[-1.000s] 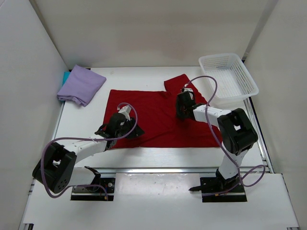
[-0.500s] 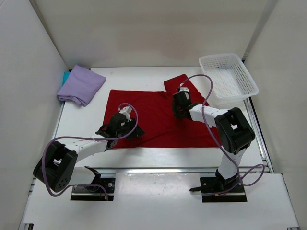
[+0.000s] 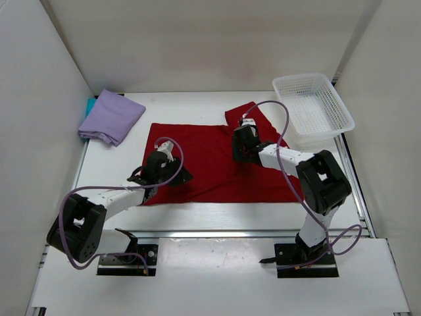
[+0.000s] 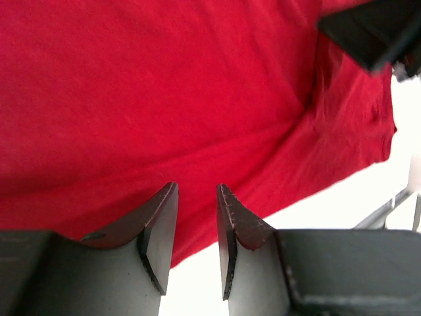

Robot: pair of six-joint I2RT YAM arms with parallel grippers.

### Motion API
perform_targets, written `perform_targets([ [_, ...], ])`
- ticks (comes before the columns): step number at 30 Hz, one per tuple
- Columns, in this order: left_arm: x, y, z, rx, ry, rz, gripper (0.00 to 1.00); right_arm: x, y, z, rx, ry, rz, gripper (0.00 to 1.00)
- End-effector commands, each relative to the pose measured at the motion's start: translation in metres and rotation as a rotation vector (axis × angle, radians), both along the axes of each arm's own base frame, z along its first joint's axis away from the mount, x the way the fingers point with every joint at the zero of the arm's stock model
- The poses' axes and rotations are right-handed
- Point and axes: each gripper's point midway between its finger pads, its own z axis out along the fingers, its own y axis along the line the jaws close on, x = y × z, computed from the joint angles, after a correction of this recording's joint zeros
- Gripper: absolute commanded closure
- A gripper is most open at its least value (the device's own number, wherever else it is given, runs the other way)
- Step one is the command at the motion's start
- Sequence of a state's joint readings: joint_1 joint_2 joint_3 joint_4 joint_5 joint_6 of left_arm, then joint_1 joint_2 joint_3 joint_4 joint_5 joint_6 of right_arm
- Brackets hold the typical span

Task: Fold and stack the t-shirts
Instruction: Fold the flattened tshirt in 1/3 of the way

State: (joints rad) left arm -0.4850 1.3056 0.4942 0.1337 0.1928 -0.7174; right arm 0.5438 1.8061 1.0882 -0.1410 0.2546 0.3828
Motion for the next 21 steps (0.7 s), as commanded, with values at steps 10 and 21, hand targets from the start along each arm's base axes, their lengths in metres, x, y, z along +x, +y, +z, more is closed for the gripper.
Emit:
perform_targets([
  [10,0.027,-0.031,-0.009,0.166,0.038,-0.099,0.61,-0.068,-0.034,0.024,0.178,-0.052,-0.059,0.87],
  [21,-0.028,0.009,-0.071,0.288,0.235,-0.108,0.61,-0.148,-0.048,-0.036,0.172,0.144,-0.049,1.0],
])
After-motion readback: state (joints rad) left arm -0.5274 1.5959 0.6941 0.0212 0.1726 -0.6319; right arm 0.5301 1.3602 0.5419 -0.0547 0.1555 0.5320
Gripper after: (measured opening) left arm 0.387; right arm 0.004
